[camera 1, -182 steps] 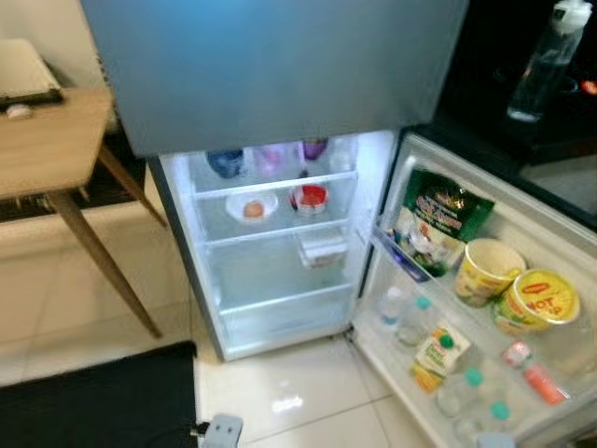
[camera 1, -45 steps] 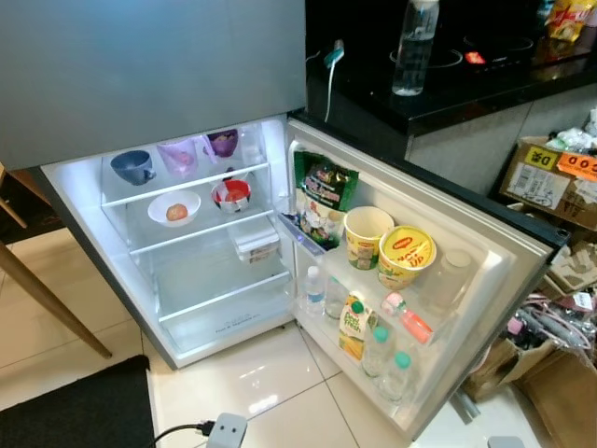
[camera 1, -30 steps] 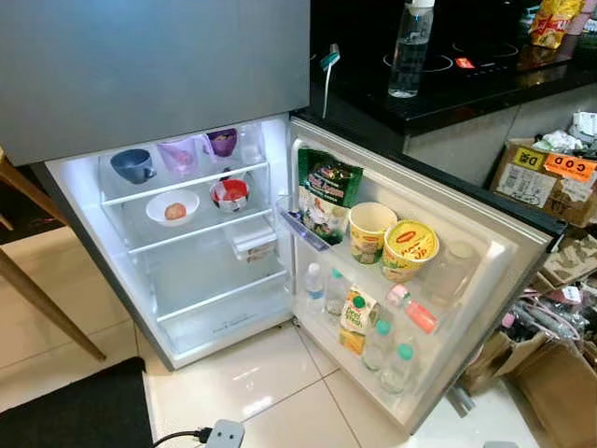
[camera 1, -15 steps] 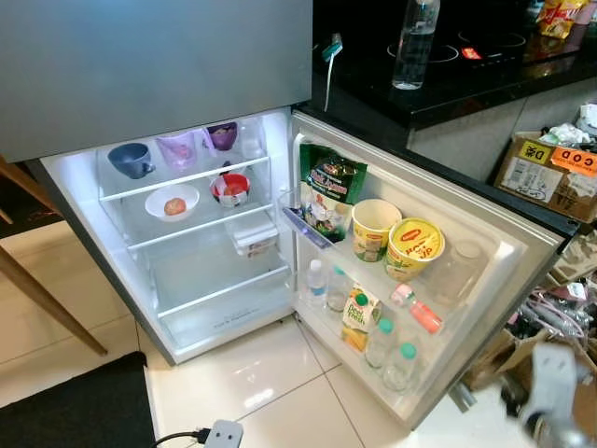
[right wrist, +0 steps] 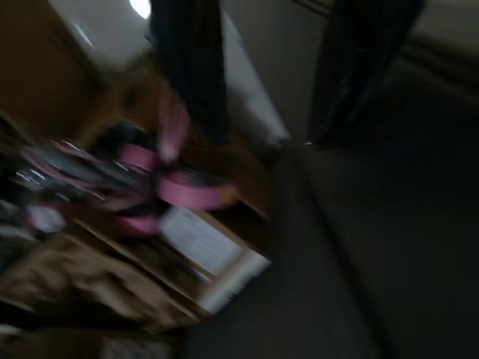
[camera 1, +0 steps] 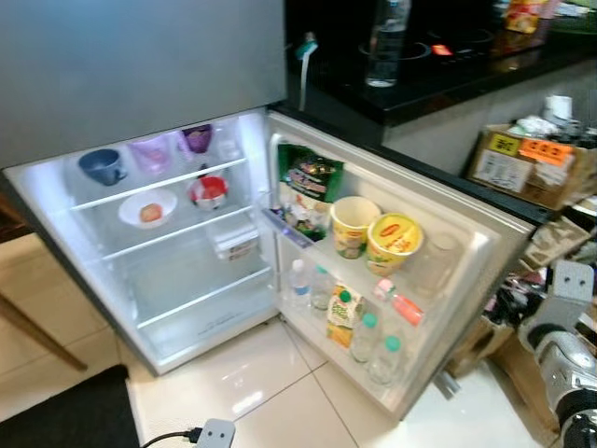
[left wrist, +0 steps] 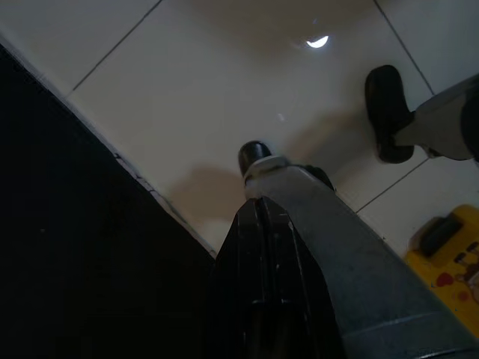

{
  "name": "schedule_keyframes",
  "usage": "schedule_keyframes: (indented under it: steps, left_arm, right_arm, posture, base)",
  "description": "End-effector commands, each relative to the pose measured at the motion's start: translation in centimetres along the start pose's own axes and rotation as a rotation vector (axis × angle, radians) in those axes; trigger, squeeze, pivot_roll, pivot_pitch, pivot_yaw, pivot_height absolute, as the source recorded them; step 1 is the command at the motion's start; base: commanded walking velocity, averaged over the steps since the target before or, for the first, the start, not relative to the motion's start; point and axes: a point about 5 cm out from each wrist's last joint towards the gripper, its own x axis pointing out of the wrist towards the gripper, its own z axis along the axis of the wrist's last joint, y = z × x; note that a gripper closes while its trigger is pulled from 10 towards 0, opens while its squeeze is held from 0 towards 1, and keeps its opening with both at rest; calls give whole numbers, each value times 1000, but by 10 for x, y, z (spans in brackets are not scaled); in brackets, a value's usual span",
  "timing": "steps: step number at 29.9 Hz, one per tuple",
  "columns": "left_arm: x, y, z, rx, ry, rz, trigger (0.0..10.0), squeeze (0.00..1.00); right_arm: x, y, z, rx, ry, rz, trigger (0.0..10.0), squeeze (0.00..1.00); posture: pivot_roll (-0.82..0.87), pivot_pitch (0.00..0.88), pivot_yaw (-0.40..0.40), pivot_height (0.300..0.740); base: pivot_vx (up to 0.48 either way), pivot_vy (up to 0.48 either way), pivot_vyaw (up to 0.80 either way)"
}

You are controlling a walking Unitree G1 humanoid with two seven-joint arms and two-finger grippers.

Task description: Restocking fridge

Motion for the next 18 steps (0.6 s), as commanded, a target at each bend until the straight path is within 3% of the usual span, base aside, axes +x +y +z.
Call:
schedule_keyframes:
  steps: [1,6,9,10,11,13,14,15,18]
  left_arm:
    - [-1,3,-4,-8,11,10,10000,0]
    - [-1,3,-4,-10,8,6,10000,0]
    - [-1,3,-4,-13,8,5,10000,0]
    - [-1,3,-4,-13,8,5,10000,0]
    - [-1,3,-5,-14,9,7,10000,0]
    - [-1,3,-5,-14,9,7,10000,0]
    - [-2,4,-5,-15,11,8,10000,0]
    - [-2,4,-5,-15,11,8,10000,0]
    - [-2,4,-6,-15,13,9,10000,0]
  right_arm:
    - [16,30,22,-27,-90,200,0,0]
    - [17,40,23,-28,-91,311,0,0]
    - [15,54,17,-53,-61,473,0,0]
    - [15,54,17,-53,-61,473,0,0]
    - [12,63,12,-65,-33,566,0,0]
    - [12,63,12,-65,-33,566,0,0]
    - [9,71,6,-78,-3,657,0,0]
    - [9,71,6,-78,-3,657,0,0]
    - [2,86,-5,-99,57,827,0,0]
  posture:
    - [-107,0,-10,740]
    - [-105,0,-11,740]
    - [-103,0,-9,740]
    - [-103,0,-9,740]
    - [-102,0,-8,740]
    - [-102,0,-8,740]
    - [-100,0,-6,740]
    - [-100,0,-6,740]
    - [-98,0,-6,740]
  base:
    - [0,0,0]
    - [0,0,0]
    - [0,0,0]
    - [0,0,0]
    - [0,0,0]
    - [0,0,0]
    - [0,0,0]
    - [0,0,0]
    - [0,0,0]
